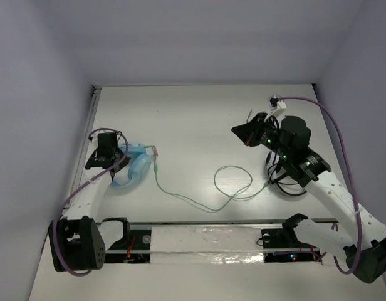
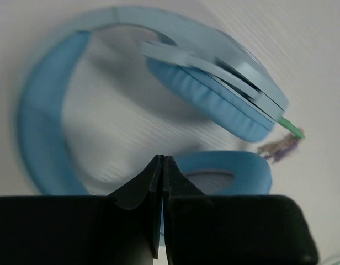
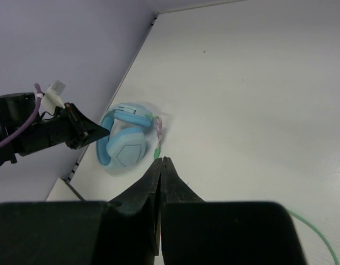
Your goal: Wrap the headphones
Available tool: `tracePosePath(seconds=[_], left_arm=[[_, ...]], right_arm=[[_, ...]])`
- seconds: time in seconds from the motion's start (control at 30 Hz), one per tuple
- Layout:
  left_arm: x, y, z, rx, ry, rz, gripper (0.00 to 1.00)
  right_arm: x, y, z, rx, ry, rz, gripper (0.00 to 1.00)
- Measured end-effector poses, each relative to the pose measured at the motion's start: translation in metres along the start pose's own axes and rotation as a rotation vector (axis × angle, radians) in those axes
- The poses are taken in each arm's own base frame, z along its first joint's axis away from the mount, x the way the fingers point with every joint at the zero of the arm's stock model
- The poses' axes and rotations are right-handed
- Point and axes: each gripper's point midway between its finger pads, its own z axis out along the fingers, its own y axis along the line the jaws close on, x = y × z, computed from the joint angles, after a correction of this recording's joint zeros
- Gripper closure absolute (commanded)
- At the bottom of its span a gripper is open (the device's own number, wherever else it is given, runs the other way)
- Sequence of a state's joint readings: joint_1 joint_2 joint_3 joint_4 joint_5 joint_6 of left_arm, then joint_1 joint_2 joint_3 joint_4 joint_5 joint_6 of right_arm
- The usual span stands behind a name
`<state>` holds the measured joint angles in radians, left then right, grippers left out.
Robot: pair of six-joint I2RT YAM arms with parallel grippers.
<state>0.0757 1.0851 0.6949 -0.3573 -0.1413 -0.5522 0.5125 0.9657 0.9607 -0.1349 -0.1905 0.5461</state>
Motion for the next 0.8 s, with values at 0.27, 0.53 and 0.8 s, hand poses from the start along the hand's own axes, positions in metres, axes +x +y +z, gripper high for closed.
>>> tracePosePath(seconds=[0.27, 0.53, 0.8], left_arm=[[0.033, -0.027, 0.026, 0.063, 0.06, -0.049, 1.0], [0.035, -0.082, 0.073, 0.079, 0.072, -0.058, 1.0], [0.024, -0.198, 0.081, 0.25, 0.034, 0.0, 1.0]], right_arm=[[0.0, 0.0, 0.0, 0.0, 0.001, 0.001, 0.98], [0.002, 0.001, 0.001, -0.009, 0.002, 0.007, 0.98], [0.002, 0.0, 0.001, -0.007, 0.003, -0.001, 0.98]])
